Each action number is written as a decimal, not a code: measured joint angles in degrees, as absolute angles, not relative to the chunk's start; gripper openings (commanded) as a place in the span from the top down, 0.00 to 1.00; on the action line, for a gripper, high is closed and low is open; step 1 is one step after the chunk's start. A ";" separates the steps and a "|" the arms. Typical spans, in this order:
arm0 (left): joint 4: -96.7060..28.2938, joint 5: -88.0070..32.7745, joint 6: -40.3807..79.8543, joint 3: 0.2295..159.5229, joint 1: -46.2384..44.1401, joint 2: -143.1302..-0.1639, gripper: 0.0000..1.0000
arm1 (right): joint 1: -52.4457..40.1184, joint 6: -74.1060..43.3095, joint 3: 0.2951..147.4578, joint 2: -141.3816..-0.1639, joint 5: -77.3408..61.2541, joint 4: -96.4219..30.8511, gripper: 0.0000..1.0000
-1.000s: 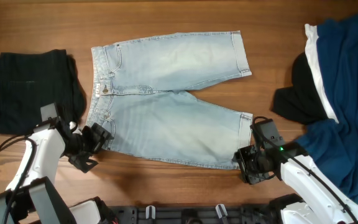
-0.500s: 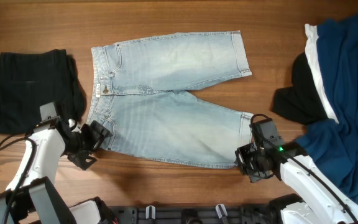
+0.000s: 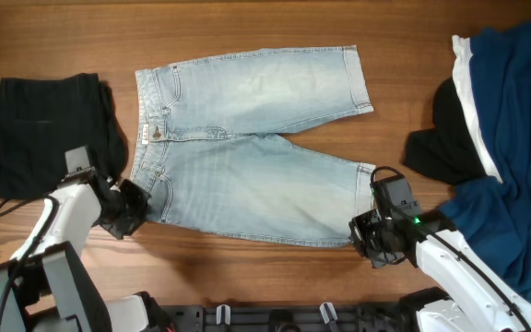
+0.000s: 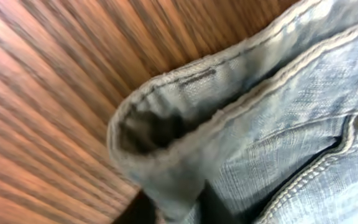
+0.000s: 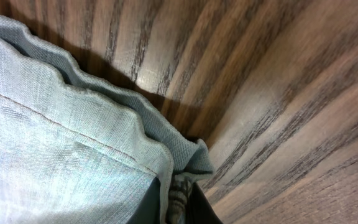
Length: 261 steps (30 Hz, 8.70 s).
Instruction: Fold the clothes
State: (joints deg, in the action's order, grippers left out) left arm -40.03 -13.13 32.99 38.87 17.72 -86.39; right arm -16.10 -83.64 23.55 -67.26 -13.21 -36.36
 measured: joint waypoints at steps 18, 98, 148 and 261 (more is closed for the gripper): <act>-66.87 -12.03 29.41 48.53 17.34 -58.41 0.95 | -16.08 -53.23 50.41 -61.60 -0.97 -50.59 0.96; -40.03 -9.67 29.56 54.06 3.90 -88.47 0.26 | -8.19 -26.00 67.35 -94.54 -9.65 -27.35 0.71; -29.52 -7.92 31.59 54.37 3.90 -94.67 0.18 | -8.16 -41.43 75.68 -115.31 2.15 -47.35 0.95; -59.99 -32.21 23.14 83.44 6.74 -89.27 0.96 | -20.18 -14.41 62.19 -105.08 -7.92 -44.07 0.76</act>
